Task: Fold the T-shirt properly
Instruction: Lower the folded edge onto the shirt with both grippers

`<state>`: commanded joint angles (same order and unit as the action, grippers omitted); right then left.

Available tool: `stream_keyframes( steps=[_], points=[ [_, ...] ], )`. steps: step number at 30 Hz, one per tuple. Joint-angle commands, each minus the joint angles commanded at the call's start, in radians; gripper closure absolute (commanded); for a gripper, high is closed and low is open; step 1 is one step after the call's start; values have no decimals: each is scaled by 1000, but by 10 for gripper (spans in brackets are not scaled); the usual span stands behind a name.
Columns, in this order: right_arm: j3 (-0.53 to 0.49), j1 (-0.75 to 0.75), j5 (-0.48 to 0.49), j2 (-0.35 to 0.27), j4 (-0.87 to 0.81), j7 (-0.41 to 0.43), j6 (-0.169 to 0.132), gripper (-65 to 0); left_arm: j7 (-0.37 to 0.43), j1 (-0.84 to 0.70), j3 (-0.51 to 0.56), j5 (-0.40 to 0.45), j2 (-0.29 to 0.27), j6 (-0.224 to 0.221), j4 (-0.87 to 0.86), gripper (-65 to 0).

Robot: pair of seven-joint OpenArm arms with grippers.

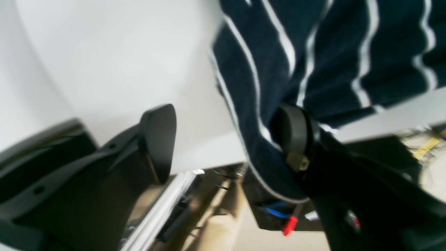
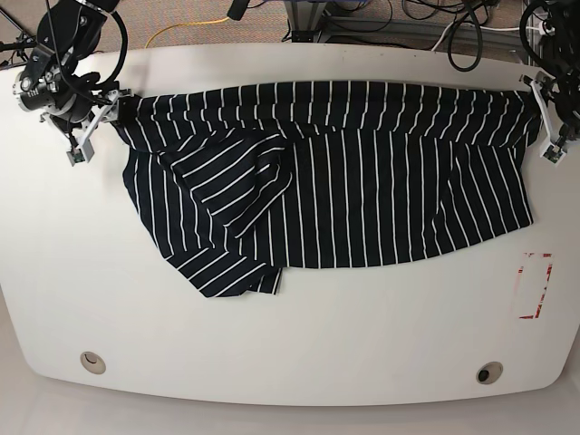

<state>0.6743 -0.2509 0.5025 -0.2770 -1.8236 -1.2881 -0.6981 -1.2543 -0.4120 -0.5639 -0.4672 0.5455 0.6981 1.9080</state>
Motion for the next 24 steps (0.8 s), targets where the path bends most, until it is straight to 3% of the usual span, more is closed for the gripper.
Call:
stream_keyframes(
  steps=[5,9,20,22,24],
  points=[
    [-5,-28,161,-8,0,0,0,-338,-6,-63,0,-203,44,0,-2,-382],
    [0,-37,236,-8,0,-8,0,-336,-6,-115,0,-330,83,0,-2,-382],
    [2,-37,238,-8,0,-29,0,-336,-5,-175,6,-361,232,0,-43,-379],
    [2,-37,238,-8,0,-29,0,-336,-5,-173,6,-391,255,0,-98,-379],
    [2,-37,238,-8,0,-29,0,-336,-6,-173,8,-476,284,0,-189,-379]
  ],
)
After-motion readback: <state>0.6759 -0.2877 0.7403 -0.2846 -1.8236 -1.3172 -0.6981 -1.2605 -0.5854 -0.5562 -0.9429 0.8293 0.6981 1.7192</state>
